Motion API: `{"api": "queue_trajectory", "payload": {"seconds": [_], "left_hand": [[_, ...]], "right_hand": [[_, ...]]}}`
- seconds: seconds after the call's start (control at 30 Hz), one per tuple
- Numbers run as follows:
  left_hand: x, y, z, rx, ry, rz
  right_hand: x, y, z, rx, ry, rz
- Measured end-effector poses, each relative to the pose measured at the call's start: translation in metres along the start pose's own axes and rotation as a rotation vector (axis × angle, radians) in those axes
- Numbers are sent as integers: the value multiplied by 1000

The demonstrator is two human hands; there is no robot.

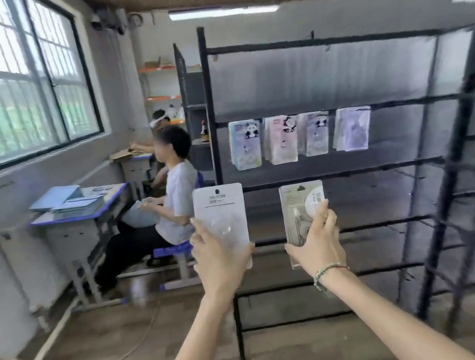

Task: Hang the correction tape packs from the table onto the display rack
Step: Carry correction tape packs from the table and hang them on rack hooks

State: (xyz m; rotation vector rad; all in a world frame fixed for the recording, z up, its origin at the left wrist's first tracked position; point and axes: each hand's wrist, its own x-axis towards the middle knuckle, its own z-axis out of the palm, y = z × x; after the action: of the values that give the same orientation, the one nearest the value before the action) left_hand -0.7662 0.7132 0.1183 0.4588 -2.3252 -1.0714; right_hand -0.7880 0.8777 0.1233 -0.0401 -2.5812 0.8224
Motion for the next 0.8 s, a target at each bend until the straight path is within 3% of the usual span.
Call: {"api": "queue_trajectory", "payload": {"seconds": [0.33,0.8], "left_hand": [[-6,132,154,-40,-158,146],[88,230,301,-92,-88,188]], "right_hand": [[83,152,-84,-82,172,184],[258,226,-88,-80,202,147]]}}
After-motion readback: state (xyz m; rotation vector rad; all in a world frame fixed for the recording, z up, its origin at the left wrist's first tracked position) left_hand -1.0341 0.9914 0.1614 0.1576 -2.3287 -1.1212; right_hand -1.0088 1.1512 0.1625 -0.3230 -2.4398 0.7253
